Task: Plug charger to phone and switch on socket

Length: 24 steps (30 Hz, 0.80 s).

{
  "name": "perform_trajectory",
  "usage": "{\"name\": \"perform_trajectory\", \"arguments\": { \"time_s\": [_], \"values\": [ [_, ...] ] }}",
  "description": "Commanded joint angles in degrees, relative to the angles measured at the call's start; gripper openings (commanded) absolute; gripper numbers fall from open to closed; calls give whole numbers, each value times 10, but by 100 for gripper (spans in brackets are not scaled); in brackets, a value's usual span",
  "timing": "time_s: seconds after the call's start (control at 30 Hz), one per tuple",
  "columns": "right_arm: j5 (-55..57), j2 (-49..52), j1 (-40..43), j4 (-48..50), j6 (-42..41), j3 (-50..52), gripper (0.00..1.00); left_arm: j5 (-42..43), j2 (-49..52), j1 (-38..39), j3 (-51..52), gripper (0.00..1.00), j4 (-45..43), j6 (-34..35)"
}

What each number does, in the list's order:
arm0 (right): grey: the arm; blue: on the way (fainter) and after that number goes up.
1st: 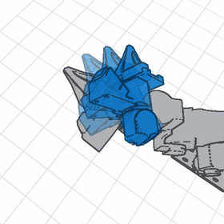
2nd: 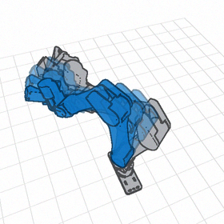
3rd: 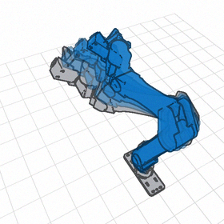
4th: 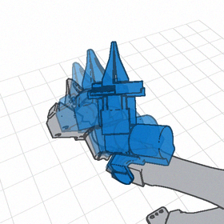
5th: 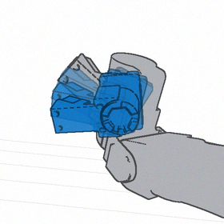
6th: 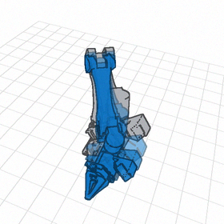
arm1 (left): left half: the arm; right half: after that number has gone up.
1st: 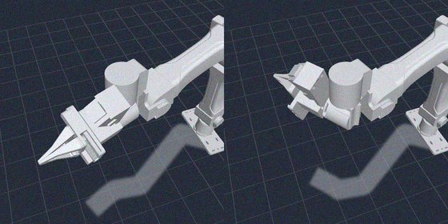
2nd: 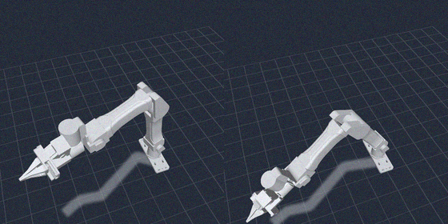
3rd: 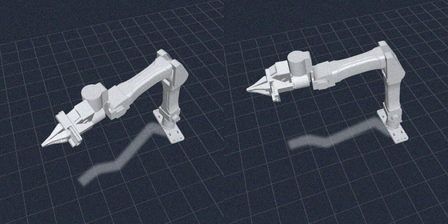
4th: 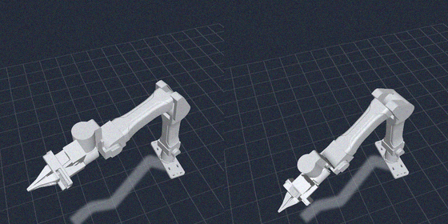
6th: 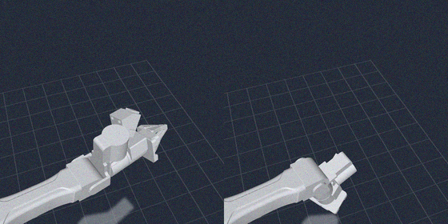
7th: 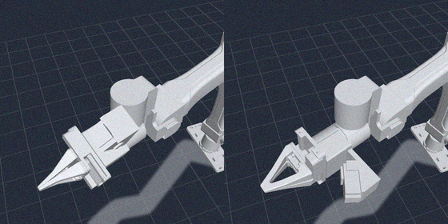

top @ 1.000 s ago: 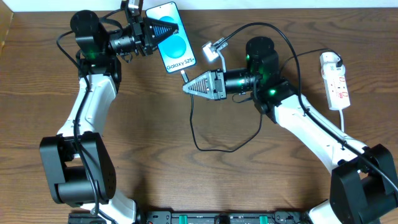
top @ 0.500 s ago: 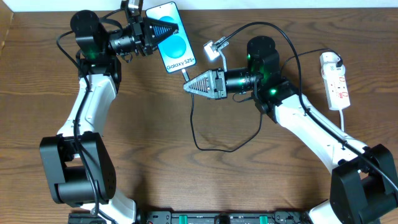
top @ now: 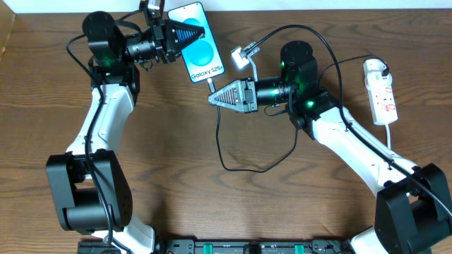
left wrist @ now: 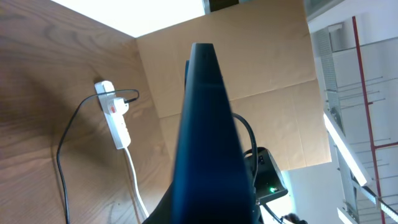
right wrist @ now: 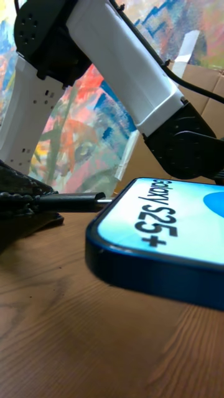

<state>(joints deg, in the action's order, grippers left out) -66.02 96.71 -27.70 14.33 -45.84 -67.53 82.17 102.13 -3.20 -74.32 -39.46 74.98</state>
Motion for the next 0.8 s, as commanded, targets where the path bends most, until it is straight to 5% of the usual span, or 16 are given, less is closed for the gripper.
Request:
{"name": "perform_trajectory", "arguments": {
  "time_s": [0.0,0.77],
  "values": [
    [9,2,2,3,4,-10,1,12,-3,7,-5,7,-7,-6],
    [15,2,2,3,4,-10,1,13,-3,8,-5,7,-7,-6]
  ]
}}
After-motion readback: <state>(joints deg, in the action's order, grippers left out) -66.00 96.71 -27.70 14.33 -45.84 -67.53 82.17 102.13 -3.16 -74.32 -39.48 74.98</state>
